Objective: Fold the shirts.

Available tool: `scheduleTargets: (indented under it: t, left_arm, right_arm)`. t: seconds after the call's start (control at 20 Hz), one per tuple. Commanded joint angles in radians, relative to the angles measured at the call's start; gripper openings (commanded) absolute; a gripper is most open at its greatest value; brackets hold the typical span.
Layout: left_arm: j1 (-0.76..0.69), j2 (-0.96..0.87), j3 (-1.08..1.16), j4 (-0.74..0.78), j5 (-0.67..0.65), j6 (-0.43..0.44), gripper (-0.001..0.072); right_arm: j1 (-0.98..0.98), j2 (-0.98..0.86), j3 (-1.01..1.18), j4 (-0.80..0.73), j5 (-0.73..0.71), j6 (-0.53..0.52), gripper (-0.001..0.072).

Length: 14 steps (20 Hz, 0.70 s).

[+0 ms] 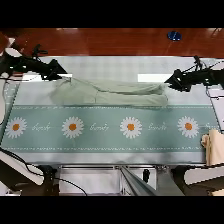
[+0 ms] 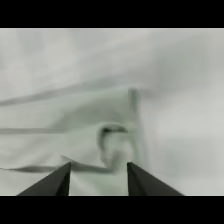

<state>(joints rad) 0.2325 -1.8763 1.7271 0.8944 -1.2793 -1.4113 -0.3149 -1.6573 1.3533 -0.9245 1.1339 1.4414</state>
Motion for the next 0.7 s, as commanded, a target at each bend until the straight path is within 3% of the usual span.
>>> scheduleTargets:
  t: [0.0, 0.15, 0.3, 0.45, 0.65]
  left_arm:
    - [0.085, 0.136, -0.066, 0.117, -0.030, 0.003, 0.0507]
    - [0.101, 0.396, -0.390, 0.093, 0.234, 0.016, 0.0507]
    - [0.037, 0.669, -0.781, 0.029, 0.484, 0.076, 0.0507]
    - [-0.030, 0.776, -0.950, 0.029, 0.517, 0.075, 0.0506]
    - [-0.095, 0.776, -0.958, -0.006, 0.510, 0.075, 0.0506]
  right_arm:
    - [-0.086, 0.096, -0.023, -0.240, 0.032, 0.104, 0.0411]
    - [-0.119, 0.132, -0.139, -0.209, -0.042, 0.106, 0.0411]
    - [-0.099, 0.099, -0.225, -0.021, -0.108, 0.020, 0.0411]
    - [-0.053, 0.033, -0.225, 0.118, -0.108, -0.046, 0.0411]
    - [0.006, -0.025, -0.225, 0.183, -0.106, -0.078, 0.0411]
